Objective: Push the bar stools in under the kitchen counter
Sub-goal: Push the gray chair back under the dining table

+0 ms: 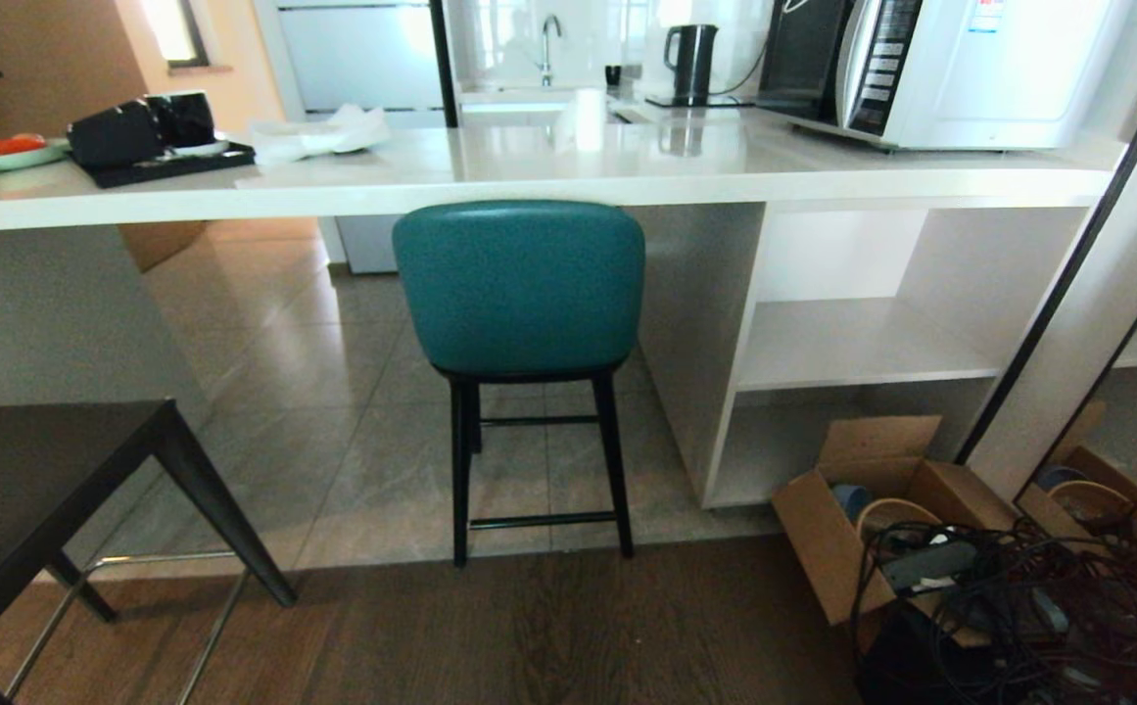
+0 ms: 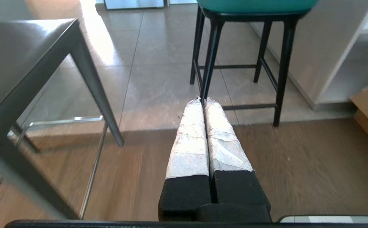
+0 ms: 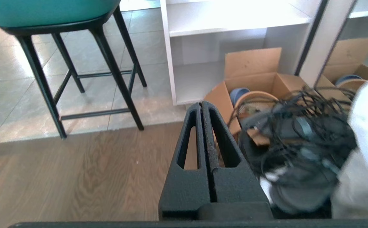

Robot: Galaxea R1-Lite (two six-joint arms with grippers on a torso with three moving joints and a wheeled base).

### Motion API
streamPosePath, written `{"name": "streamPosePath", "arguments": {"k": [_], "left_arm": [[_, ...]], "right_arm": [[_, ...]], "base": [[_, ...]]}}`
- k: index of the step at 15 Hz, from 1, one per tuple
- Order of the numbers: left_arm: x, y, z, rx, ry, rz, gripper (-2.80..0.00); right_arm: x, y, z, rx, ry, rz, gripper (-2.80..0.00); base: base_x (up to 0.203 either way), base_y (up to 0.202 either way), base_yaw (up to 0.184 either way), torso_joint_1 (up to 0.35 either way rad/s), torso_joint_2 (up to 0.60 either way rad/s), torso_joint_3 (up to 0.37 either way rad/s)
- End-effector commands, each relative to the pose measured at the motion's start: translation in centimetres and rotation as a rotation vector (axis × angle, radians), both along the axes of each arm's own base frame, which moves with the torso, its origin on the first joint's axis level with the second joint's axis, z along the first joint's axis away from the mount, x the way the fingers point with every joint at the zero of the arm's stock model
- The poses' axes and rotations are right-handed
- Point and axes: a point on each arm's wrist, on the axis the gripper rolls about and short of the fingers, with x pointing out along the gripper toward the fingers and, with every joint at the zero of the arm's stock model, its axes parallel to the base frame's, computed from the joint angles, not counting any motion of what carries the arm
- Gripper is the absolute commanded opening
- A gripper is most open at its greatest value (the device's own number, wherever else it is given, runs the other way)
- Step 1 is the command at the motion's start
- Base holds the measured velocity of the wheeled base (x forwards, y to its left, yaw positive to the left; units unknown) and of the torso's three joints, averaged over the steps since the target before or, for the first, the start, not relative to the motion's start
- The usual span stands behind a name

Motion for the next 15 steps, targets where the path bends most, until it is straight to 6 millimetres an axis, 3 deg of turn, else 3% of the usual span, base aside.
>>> {"name": "streamPosePath", "arguments": {"k": [1,3,9,15], "left_arm": [[0.01,0.00,0.00,0.000,0.001,0.000,-2.80],[0.01,0.00,0.00,-0.001,0.002,0.000,-2.80],[0.01,0.01,0.01,-0.020,0.001,0.003,-2.80],[0.00,0.01,0.01,-0.020,0.000,0.003,-2.80]], "right_arm": [[0.01,0.00,0.01,0.000,0.001,-0.001,-2.80],[0.01,0.00,0.01,0.000,0.001,0.000,-2.80],[0.01,0.00,0.01,0.000,0.001,0.000,-2.80],[0.01,0.00,0.01,0.000,0.001,0.000,-2.80]], "base": [[-0.196,0.000,-0.001,0.002,0.00,0.006],[-0.167,0.000,-0.004,0.000,0.00,0.002],[0.000,0.000,0.000,0.000,0.00,0.000],[0.000,0.173,0.000,0.004,0.00,0.003]]}}
